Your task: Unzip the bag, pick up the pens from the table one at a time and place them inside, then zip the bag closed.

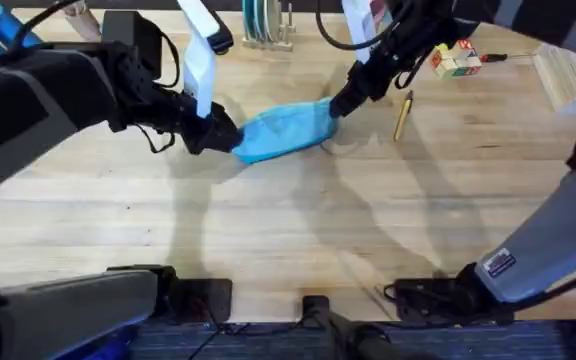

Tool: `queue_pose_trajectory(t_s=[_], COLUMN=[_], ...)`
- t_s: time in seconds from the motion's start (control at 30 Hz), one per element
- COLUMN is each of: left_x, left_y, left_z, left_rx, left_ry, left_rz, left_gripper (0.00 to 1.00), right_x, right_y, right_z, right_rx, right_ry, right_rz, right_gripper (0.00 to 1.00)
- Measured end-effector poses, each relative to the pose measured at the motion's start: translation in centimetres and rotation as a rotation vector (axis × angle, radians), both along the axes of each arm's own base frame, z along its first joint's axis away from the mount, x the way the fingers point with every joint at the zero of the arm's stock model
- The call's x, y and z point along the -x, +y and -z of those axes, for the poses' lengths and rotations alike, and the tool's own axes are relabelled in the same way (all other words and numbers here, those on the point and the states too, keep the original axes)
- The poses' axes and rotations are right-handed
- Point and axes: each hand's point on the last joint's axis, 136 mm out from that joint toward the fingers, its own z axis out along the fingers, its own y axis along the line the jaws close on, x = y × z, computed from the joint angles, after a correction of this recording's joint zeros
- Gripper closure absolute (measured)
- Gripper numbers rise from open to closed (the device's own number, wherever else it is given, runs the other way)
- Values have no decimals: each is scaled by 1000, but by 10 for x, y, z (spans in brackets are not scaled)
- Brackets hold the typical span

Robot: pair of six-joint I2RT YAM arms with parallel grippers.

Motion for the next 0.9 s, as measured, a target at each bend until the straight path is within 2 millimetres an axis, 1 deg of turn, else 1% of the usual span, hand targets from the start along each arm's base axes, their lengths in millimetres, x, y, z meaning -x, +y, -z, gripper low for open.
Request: queue_pose_trajectory(t_s=[0.07,0.23,0.37,0.63,0.8,0.9], left_x=[0,0,0,1,1,1], left_y=[0,0,0,-1,-2,-3], left_z=[0,0,0,0,-1,-2], left_rx=[0,0,0,6,11,19], left_ry=[0,0,1,3,0,0], left_rz=[0,0,0,2,4,7], left_gripper=[959,959,959,959,959,959], right_x=[0,1,3,12,10,5], right_y=[0,0,-1,-8,-12,-12], right_z=[0,0,0,-2,-10,-19], right_rx=[0,1,4,29,54,61], right_ry=[1,5,12,60,50,22], right_rz=[0,-1,0,8,3,-12], right_gripper=[821,877,962,972,971,970])
